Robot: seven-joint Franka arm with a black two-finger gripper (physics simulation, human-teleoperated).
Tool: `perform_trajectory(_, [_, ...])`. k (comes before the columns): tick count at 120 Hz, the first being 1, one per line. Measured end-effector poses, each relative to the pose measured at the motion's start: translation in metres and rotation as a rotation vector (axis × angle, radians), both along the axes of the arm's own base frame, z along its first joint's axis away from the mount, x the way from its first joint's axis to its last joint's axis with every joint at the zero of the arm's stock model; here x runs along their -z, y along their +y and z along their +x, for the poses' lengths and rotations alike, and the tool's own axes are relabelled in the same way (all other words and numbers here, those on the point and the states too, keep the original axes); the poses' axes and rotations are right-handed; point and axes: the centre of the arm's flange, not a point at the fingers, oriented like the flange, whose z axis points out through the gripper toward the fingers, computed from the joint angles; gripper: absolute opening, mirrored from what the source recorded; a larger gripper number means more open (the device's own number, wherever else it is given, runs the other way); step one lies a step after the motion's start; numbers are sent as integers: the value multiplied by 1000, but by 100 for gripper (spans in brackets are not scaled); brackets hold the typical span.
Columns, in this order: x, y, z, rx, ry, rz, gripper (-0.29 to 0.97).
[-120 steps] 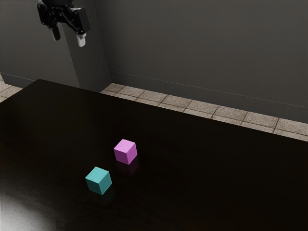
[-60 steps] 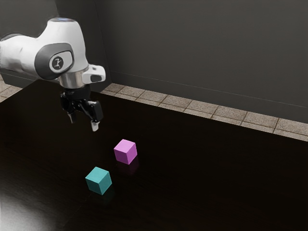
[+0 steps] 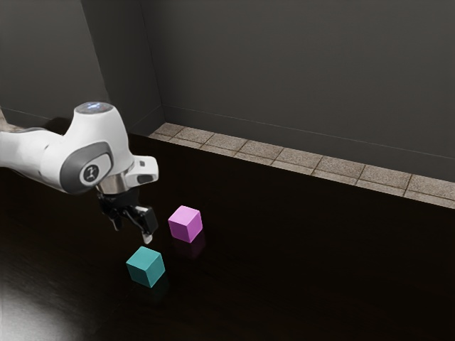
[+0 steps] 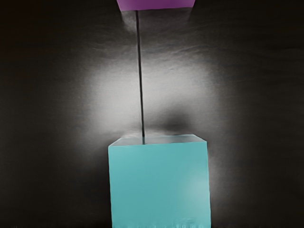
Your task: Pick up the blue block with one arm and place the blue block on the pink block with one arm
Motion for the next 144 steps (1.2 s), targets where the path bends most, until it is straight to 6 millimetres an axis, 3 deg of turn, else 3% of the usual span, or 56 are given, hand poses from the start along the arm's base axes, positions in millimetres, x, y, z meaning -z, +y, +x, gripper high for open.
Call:
perform_trajectory(19, [14,0,-10,2,-14,-2,68])
perform_trajectory(82, [72,-2,-3,7,38,-4,68])
perform_trajectory(127, [87,-2,2,10,46,-3,68])
perform_trajectory(144, [103,-2,3,10,62,-4,68])
